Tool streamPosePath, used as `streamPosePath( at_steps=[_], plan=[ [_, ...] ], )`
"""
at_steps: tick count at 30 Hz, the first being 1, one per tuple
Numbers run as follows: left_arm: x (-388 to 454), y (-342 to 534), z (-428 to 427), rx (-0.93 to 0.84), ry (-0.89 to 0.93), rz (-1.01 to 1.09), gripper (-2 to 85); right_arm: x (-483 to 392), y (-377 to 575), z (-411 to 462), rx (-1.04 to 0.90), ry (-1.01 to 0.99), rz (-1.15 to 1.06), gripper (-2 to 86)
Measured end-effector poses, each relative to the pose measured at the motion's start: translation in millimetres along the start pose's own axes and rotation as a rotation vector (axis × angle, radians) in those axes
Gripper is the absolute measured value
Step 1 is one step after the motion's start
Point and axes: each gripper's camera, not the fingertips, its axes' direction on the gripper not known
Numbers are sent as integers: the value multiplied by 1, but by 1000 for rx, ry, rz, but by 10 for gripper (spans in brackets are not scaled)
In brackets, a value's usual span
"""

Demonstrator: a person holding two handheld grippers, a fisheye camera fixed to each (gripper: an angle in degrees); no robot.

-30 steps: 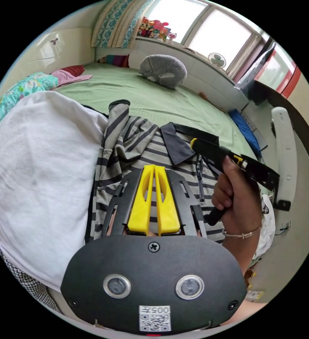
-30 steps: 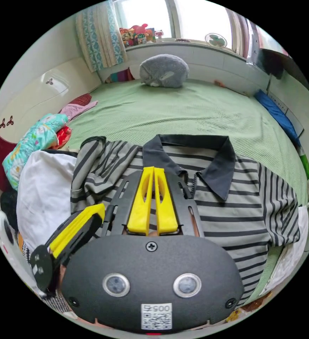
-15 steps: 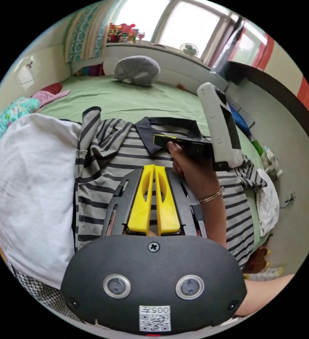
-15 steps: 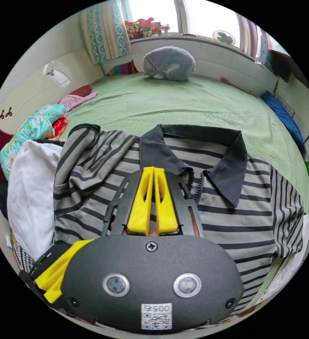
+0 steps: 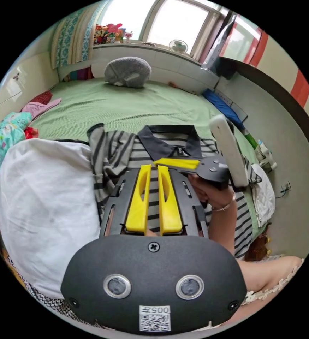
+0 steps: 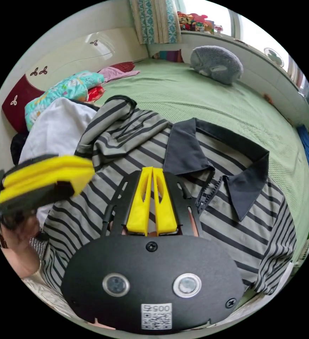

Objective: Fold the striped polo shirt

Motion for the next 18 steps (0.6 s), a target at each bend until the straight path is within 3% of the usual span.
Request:
streamPosePath(
  at_steps=[5, 9, 15, 18],
  plan=[
    [-25, -39, -18, 25, -207, 45, 88, 4, -11, 5, -40, -61, -27, -13],
    [-29, -58, -21, 25, -225, 60, 92, 13, -17, 4, -30, -124, -3, -12],
    [-37, -84, -1, -12, -345, 34, 118, 11, -28, 8, -51, -62, -1, -12],
    [-45, -96, 10, -50, -307, 26, 126, 6, -33, 7, -59, -75, -26, -12]
  ],
)
